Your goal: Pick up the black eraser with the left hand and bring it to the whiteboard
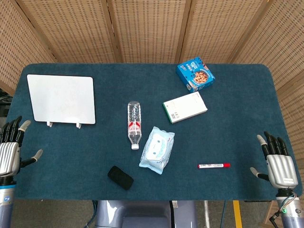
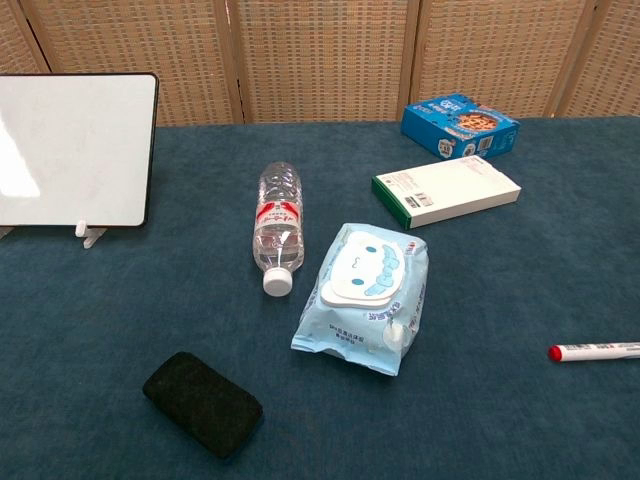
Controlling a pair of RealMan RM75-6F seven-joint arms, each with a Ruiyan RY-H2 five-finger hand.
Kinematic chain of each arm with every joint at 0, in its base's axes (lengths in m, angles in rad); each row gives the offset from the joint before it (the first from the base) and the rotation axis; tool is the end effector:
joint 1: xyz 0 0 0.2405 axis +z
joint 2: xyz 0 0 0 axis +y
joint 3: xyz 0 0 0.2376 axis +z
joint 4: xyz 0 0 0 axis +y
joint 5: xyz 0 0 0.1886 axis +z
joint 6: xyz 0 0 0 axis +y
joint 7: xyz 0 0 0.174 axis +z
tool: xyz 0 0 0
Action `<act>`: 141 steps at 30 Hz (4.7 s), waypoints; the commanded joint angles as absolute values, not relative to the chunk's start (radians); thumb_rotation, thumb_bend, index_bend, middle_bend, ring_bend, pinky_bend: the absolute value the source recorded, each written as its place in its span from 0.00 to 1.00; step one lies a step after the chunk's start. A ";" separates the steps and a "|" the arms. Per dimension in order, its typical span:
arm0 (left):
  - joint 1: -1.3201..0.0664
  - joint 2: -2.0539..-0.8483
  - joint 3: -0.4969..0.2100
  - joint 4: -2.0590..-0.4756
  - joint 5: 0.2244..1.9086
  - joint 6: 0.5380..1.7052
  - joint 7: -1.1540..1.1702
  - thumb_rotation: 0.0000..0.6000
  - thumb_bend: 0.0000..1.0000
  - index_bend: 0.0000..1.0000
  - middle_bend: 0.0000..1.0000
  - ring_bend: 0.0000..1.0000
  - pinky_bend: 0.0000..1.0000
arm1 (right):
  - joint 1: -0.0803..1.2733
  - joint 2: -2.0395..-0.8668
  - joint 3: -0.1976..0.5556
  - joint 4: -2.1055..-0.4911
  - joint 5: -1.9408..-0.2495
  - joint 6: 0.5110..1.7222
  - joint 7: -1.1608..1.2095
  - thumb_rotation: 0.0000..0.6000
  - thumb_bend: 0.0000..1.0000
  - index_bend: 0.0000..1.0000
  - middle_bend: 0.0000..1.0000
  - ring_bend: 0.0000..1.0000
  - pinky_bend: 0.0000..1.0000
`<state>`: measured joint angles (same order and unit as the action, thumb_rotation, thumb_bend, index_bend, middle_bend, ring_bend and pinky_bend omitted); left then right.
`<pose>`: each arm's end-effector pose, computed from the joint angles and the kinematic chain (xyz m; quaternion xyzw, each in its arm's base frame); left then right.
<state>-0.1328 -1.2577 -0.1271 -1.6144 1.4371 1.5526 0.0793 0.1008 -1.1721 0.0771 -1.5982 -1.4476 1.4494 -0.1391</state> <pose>-0.2638 0.2324 0.1573 -0.5417 -0.3711 -0.4490 0.6060 -0.2891 -0.2173 0.1578 0.6023 -0.3693 0.3532 0.6133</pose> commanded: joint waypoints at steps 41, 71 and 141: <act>-0.262 -1.169 -0.058 -1.666 1.633 1.369 0.037 1.00 0.22 0.08 0.00 0.00 0.00 | 0.101 -1.162 0.093 -1.595 -1.418 1.439 -0.112 1.00 0.16 0.03 0.00 0.00 0.00; -0.477 -1.203 0.031 -1.749 1.696 1.054 0.050 1.00 0.20 0.10 0.00 0.00 0.00 | 0.100 -1.155 0.104 -1.593 -1.403 1.442 -0.088 1.00 0.16 0.03 0.00 0.00 0.00; -0.573 -1.466 0.055 -1.741 1.344 0.889 0.482 1.00 0.24 0.32 0.00 0.00 0.00 | 0.090 -1.153 0.153 -1.596 -1.303 1.444 -0.105 1.00 0.16 0.03 0.00 0.00 0.00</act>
